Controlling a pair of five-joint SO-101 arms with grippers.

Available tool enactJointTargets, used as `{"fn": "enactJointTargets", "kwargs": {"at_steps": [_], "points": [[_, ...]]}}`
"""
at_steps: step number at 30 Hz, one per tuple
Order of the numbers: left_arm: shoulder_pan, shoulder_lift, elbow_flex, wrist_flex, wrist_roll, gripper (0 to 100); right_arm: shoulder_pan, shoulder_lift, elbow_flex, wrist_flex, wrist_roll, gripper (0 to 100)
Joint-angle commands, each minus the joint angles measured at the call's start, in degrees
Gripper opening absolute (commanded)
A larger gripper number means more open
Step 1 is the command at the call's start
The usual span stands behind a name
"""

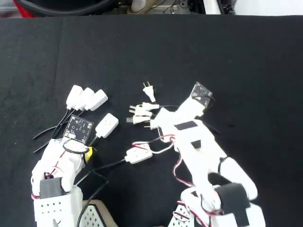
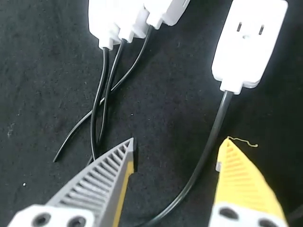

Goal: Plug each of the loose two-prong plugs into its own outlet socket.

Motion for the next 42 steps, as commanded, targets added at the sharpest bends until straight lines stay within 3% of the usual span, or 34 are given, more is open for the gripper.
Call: {"fn": "enactJointTargets", "kwargs": {"at_steps": [1,6,10,16,20,23,27,34,38,42], "points": [[-0.57,0.00,-0.31,-0.79,0.26,28,-0.97,5.41,-6.73,-1.05,-1.85,14.1],[-0.57,0.00,-0.31,-0.79,0.26,28,-0.97,11.21,-9.98,-1.05,-1.67,13.2],[-0.57,0.00,-0.31,-0.79,0.26,28,-0.62,11.65,-11.03,-0.62,-1.32,0.8],[-0.57,0.00,-0.31,-0.79,0.26,28,-0.44,5.67,-10.15,4.31,-0.70,1.2],[-0.57,0.00,-0.31,-0.79,0.26,28,0.26,-2.15,-10.15,12.13,3.87,1.2],[-0.57,0.00,-0.31,-0.70,0.26,28,2.90,-8.66,-10.15,17.32,12.40,1.2],[-0.48,0.00,-0.31,-0.62,0.26,28,6.95,-13.93,-11.47,24.62,30.51,1.2],[-0.13,0.00,0.40,-0.88,0.18,28,13.63,-6.55,-25.54,43.43,61.36,1.3],[-0.13,0.00,0.57,-0.53,-2.11,28,13.01,4.44,-33.27,50.02,71.47,1.3],[-0.13,0.00,0.66,-0.53,-2.46,28,9.05,15.08,-37.49,50.20,75.60,1.3]]}}
